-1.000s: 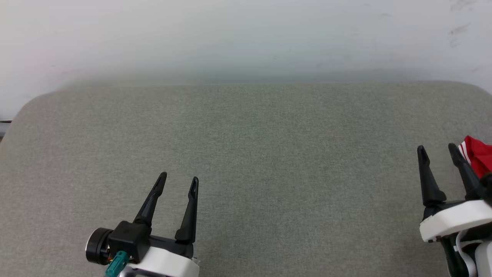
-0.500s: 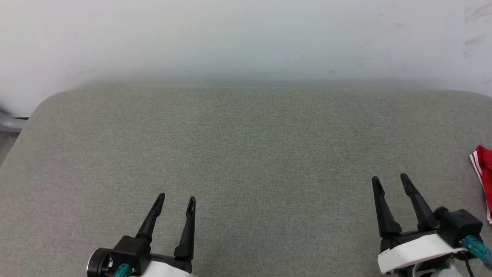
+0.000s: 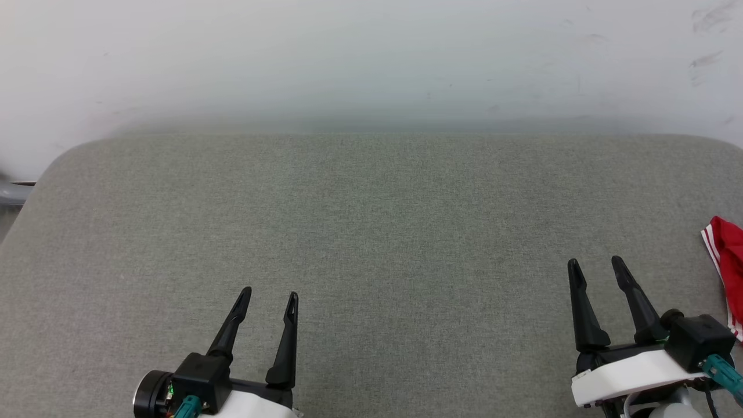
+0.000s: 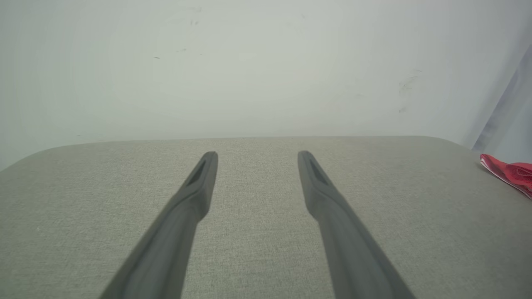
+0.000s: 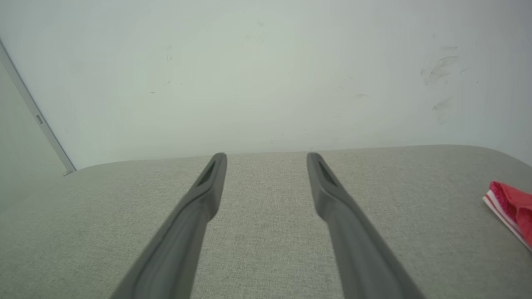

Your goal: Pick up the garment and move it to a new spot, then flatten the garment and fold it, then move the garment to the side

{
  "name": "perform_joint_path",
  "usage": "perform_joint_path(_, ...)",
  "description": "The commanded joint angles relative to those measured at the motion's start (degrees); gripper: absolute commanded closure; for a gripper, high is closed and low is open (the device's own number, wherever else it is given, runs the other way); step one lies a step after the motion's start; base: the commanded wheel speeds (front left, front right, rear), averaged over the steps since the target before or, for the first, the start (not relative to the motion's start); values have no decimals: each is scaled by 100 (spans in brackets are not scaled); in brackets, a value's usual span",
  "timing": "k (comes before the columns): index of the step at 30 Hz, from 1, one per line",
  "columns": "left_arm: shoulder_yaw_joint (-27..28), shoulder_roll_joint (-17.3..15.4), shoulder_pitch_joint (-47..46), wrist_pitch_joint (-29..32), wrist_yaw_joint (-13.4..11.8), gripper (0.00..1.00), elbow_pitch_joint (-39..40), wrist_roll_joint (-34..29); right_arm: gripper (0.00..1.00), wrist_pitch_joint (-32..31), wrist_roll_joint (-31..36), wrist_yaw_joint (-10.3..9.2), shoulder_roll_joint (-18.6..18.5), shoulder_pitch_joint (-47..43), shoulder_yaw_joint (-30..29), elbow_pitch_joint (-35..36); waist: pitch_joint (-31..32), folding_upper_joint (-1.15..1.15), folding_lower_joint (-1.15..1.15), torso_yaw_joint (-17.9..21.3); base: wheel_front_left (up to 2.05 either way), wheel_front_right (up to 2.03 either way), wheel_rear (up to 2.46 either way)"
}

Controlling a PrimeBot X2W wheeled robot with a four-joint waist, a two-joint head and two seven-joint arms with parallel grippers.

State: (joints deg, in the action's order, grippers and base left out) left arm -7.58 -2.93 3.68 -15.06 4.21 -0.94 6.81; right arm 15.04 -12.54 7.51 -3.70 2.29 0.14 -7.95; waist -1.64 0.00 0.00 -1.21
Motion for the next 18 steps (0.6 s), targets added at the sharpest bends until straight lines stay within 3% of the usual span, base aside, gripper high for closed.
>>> perform_joint_path(1, 3, 5, -28, -14, -52, 0, 8, -29, 0, 14, 2, -5, 31, -8, -5, 33, 8, 0, 0, 14, 0, 0, 0)
perform_joint_path(14, 53, 6, 45, -14, -97, 0, 37, 147, 0, 15, 24, -5, 64, -31, 3, 5, 66, 0, 0, 84, 0, 0, 0)
perform_joint_path(15, 45, 0, 21, -1, -97, 100, 40, 149, 100, 1, 25, 0, 32, -2, 6, 4, 66, 0, 0, 85, 0, 0, 0)
perform_joint_path(18, 32, -1, 92, 19, -92, 100, -120, 159, 100, -2, 26, 0, 33, -51, 16, -160, 68, 0, 0, 86, 0, 0, 0)
